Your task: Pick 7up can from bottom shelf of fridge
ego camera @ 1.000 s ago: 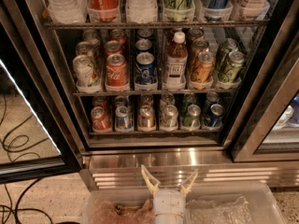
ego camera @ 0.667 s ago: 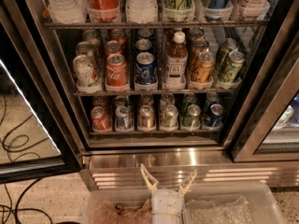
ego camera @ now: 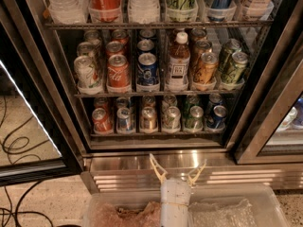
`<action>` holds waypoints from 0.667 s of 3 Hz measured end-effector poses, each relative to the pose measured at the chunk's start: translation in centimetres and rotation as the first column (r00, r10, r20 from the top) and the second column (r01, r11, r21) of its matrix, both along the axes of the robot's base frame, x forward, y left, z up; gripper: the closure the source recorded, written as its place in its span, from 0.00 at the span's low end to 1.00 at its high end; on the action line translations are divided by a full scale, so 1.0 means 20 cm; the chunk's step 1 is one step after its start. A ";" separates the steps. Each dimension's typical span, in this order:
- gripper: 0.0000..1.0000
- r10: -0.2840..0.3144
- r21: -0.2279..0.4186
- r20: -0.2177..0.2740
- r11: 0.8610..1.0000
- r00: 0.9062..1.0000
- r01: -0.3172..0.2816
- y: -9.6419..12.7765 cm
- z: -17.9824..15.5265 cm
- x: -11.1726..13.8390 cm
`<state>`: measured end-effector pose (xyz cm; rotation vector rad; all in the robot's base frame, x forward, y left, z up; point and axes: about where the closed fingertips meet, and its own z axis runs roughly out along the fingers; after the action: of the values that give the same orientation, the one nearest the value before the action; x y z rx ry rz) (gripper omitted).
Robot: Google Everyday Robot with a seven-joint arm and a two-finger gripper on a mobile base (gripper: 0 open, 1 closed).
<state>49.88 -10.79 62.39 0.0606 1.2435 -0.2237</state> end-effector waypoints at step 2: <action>0.00 0.077 -0.036 -0.005 0.996 0.997 -0.077 0.03 0.02 0.03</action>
Offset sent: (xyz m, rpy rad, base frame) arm 0.0174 0.0186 0.0076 -0.1262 0.0148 0.2740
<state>50.54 -10.28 62.72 -0.0185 1.2422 -0.1793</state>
